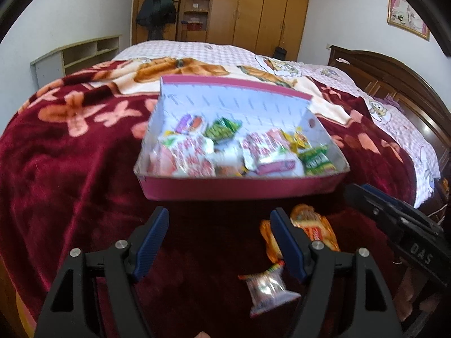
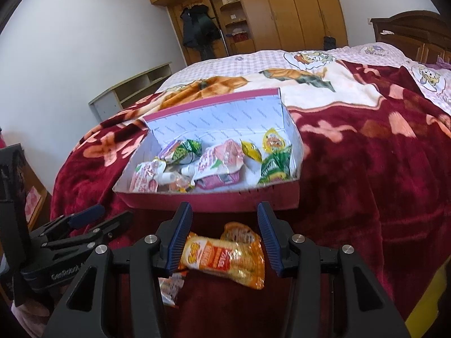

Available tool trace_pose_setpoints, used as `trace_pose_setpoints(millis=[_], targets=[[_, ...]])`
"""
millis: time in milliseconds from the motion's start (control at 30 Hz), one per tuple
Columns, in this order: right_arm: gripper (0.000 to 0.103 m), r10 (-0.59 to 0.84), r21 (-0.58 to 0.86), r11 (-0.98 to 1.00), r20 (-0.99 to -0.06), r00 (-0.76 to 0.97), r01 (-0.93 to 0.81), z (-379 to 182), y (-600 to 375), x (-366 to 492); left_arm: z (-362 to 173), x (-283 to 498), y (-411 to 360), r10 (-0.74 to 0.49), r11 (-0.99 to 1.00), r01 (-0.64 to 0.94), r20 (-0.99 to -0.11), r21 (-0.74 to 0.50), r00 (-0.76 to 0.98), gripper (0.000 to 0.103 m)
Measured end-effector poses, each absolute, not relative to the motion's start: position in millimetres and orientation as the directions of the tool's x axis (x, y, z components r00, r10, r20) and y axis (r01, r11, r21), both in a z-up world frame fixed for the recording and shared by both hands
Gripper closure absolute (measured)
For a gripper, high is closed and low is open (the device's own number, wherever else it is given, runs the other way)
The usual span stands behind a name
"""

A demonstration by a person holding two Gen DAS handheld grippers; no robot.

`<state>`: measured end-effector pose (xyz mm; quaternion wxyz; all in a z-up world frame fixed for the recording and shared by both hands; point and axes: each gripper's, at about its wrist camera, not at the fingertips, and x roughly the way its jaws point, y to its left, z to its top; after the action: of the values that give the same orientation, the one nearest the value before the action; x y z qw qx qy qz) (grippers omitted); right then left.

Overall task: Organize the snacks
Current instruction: 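Withdraw both tools from the box toward the remaining snacks, then grasp the clear rainbow-striped candy packet with the left tool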

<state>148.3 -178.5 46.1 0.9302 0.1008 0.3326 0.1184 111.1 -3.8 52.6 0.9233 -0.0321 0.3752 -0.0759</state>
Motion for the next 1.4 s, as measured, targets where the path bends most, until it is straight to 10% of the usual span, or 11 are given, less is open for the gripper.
trace_pose_setpoints(millis=[1400], targets=[[0.053,0.313,0.359,0.929,-0.622,0.718,-0.094,2.3,-208.6,139.0,-27.6,79.7,-49.0,-0.200,0.976,0.194,-0.779,-0.102,0.594,0.024]])
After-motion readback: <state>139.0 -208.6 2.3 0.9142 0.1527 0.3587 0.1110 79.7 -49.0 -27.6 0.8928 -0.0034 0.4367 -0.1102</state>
